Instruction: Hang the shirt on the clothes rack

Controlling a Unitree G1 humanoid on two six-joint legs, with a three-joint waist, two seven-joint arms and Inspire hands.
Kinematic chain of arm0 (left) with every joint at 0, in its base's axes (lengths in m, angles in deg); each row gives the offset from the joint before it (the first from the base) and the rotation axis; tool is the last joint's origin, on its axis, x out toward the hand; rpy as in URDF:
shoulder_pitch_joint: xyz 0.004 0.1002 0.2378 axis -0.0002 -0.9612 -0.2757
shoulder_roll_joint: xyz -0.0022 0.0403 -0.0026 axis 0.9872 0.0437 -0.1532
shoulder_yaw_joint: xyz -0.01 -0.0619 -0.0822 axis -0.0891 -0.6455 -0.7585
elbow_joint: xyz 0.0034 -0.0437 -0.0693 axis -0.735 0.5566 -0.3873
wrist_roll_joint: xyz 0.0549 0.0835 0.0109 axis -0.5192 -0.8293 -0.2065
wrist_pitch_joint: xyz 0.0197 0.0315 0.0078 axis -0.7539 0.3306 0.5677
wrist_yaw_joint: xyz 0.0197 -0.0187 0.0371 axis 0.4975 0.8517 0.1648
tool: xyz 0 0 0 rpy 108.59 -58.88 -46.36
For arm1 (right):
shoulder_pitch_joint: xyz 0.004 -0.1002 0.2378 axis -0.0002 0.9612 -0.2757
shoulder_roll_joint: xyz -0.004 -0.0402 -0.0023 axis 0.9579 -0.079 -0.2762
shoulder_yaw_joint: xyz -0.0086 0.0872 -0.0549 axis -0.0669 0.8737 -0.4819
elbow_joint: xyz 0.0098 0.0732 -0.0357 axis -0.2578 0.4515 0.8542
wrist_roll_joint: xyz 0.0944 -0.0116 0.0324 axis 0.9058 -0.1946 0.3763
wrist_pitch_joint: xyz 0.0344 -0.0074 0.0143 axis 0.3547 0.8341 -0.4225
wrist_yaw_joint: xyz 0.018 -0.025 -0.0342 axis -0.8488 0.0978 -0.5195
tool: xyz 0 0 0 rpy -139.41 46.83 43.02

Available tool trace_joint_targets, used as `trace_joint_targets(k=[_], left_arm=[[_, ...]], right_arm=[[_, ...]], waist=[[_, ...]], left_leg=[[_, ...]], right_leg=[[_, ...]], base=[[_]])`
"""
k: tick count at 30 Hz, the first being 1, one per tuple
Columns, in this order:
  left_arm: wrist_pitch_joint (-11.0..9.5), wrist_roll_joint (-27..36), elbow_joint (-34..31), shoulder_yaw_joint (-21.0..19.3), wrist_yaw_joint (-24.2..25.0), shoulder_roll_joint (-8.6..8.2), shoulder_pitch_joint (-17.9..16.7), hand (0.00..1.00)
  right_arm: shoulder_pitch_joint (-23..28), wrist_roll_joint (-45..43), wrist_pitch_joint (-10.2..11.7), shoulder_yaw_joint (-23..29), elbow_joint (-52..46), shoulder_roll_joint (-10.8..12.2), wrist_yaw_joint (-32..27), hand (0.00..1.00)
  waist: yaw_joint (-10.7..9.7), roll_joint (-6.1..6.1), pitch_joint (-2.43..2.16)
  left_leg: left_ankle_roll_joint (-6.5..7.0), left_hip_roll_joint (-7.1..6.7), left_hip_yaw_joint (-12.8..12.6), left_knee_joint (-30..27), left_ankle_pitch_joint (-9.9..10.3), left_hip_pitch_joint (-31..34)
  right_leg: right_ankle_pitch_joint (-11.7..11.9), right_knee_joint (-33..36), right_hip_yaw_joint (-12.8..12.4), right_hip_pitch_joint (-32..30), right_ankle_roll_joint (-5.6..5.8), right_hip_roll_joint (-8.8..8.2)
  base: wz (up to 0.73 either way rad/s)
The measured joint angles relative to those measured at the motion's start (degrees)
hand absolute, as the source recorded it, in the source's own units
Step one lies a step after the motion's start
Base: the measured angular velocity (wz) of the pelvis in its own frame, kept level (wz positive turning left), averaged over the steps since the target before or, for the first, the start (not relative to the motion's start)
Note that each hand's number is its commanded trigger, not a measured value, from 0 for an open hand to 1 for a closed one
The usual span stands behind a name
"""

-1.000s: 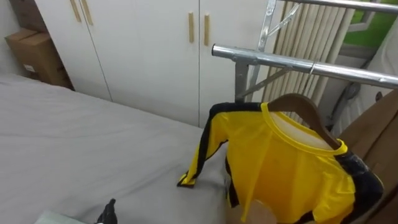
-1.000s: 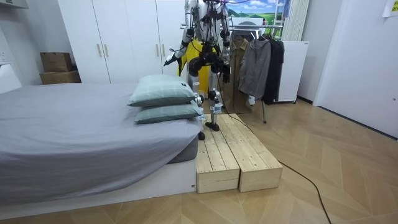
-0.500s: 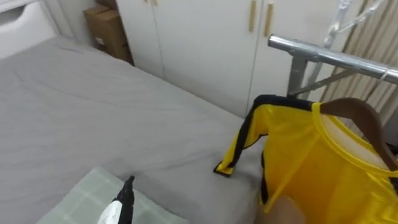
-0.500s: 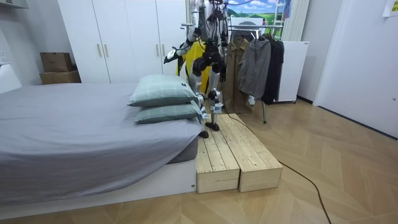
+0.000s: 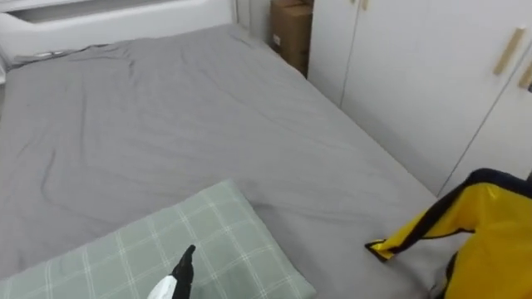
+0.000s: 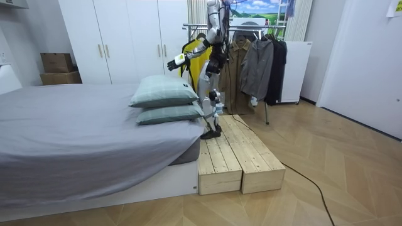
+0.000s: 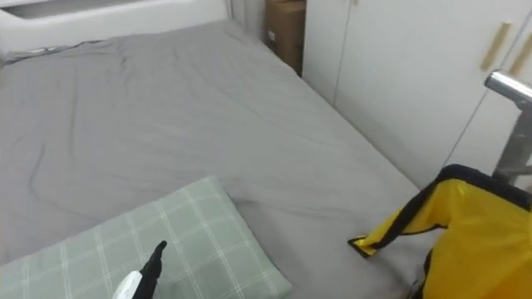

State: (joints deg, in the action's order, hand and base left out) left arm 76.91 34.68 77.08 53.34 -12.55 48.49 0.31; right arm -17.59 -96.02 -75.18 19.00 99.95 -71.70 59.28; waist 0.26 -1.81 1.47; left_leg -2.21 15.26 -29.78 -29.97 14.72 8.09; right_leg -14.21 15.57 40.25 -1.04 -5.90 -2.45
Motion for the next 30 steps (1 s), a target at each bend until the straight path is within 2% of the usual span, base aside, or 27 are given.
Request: trace_joint_targets(k=[5,8,10,12,13,15,16,18,22,23,24,25,26,27,28,29,30], left_arm=[[-0.5,-0.1,2.1,0.3,0.1,0.08,0.1,0.00],[-0.9,-0.1,2.1,0.3,0.1,0.08,1.5,0.00],[-0.9,0.2,2.2,0.2,0.3,0.11,2.8,0.00],[-0.9,2.1,3.2,0.2,0.7,0.03,4.6,0.00],[-0.9,2.1,3.7,0.2,0.7,0.04,4.9,0.00],[-0.9,2.2,5.0,-0.2,0.8,0.12,5.1,0.00],[-0.9,2.1,5.4,-0.2,0.8,0.15,5.1,0.00],[-0.9,2.2,7.8,-0.2,0.8,0.28,5.1,0.00],[-0.7,3.5,10.0,-0.9,0.8,0.25,4.2,0.00],[-0.7,3.5,9.9,-0.9,0.8,0.23,4.2,0.00],[-0.7,3.5,9.5,-0.8,0.8,0.20,4.3,0.00],[-0.7,3.5,9.4,-0.8,0.8,0.18,4.4,0.00],[-0.8,3.6,9.4,-0.9,0.6,0.24,4.4,0.00],[-0.9,3.5,9.4,-0.8,0.4,0.39,4.4,0.00],[-0.9,3.5,9.4,-0.7,0.1,0.50,4.4,0.00],[-1.2,3.7,9.5,-0.7,-0.3,0.71,4.4,0.00],[-1.3,4.4,9.5,-0.7,-0.5,0.97,4.5,0.00]], right_arm=[[-0.3,-1.8,0.3,0.1,0.0,0.2,0.0,0.00],[0.0,-2.5,0.6,0.1,-0.1,0.1,-0.2,0.00],[0.1,-2.5,0.5,0.1,0.0,0.0,-0.5,0.00],[0.3,-2.5,0.3,0.1,0.1,0.0,-1.3,0.00],[0.3,-2.7,0.2,0.1,0.0,0.0,-1.4,0.00],[0.2,-3.8,-0.3,0.1,0.0,-0.2,-1.9,0.00],[0.2,-3.8,-0.5,0.2,0.0,-0.3,-2.0,0.00],[-0.1,-3.7,-0.8,0.1,0.0,-0.3,-2.8,0.00],[-1.7,-3.7,-0.7,0.7,-0.7,0.4,-4.8,0.00],[-2.0,-3.6,-0.7,1.4,-1.2,0.5,-5.4,0.00],[-2.1,-3.6,-0.7,2.1,-1.9,0.6,-6.0,0.00],[-2.1,-3.6,-0.7,2.4,-2.2,0.6,-6.2,0.00],[-2.2,-3.6,-0.7,2.6,-2.2,0.7,-6.7,0.00],[-2.3,-3.6,-0.6,2.8,-2.3,1.0,-7.1,0.00],[-2.3,-3.6,-0.5,2.9,-2.3,1.1,-7.3,0.00],[-2.3,-3.6,0.0,3.4,-2.5,1.4,-7.6,0.00],[-2.2,-3.5,0.4,3.6,-2.7,1.6,-8.0,0.00]], waist=[[-0.7,-0.76,-0.83],[-1.7,-0.69,-0.90],[-1.6,-0.76,-0.96],[-2.3,-0.44,-0.96],[-2.4,-0.40,-1.05],[-2.5,0.02,-1.25],[-2.6,0.15,-1.22],[-2.4,0.18,-1.20],[-1.0,0.38,-1.33],[-0.8,0.52,-1.41],[-1.7,0.38,-1.44],[-2.0,0.38,-1.44],[-2.2,0.34,-1.46],[-2.3,0.31,-1.44],[-2.4,0.29,-1.47],[-2.8,0.30,-1.46],[-3.3,0.65,-1.30]], left_leg=[[0.65,-2.08,-0.8,3.8,-0.2,-1.9],[1.54,-2.60,-0.6,3.8,-0.4,-1.3],[2.00,-3.43,0.5,4.4,-0.6,-1.0],[2.87,-5.17,3.7,5.5,-1.0,-0.7],[3.09,-5.57,4.4,5.8,-1.1,-0.7],[3.58,-7.10,7.3,6.6,-1.4,-0.7],[3.72,-7.40,8.0,6.6,-1.5,-0.7],[4.51,-8.23,8.8,6.8,-1.5,-0.6],[5.12,-9.20,10.7,6.7,-1.1,0.2],[5.42,-10.06,12.1,6.6,-1.0,0.8],[5.99,-10.95,13.8,6.6,-1.2,1.3],[6.32,-11.38,14.7,6.6,-1.3,1.4],[6.88,-12.15,16.2,6.5,-1.5,1.4],[7.21,-12.81,18.1,6.2,-1.4,1.3],[7.41,-13.16,19.0,6.2,-1.3,1.4],[7.72,-13.94,21.4,6.1,-1.2,1.1],[8.09,-14.58,23.9,6.2,-1.2,1.0]], right_leg=[[0.6,0.1,0.9,1.3,1.01,-1.32],[0.7,0.1,3.1,2.2,1.64,-2.09],[0.8,0.2,4.3,2.6,2.10,-2.67],[0.9,0.2,7.0,4.1,3.07,-3.50],[1.0,0.2,7.1,4.3,3.34,-3.59],[1.3,0.1,8.3,5.5,4.22,-3.95],[1.4,0.1,8.2,5.8,4.43,-4.05],[1.3,0.4,6.0,6.1,5.12,-4.46],[1.5,0.5,6.4,6.0,5.85,-4.83],[1.4,1.3,4.6,5.9,6.22,-5.36],[1.2,2.1,0.1,5.5,6.46,-5.48],[1.3,2.8,-2.1,5.4,6.47,-5.47],[1.2,4.7,-6.4,4.9,6.48,-5.38],[1.3,6.7,-9.6,4.5,6.58,-5.43],[1.3,7.9,-11.1,4.1,6.61,-5.44],[1.6,10.1,-13.8,3.3,7.04,-5.44],[1.0,11.1,-17.2,2.3,7.59,-5.03]], base=[[0.11],[0.36],[0.48],[0.67],[0.65],[0.57],[0.62],[0.44],[0.22],[0.76],[0.90],[0.93],[0.81],[0.77],[0.82],[0.87],[0.86]])
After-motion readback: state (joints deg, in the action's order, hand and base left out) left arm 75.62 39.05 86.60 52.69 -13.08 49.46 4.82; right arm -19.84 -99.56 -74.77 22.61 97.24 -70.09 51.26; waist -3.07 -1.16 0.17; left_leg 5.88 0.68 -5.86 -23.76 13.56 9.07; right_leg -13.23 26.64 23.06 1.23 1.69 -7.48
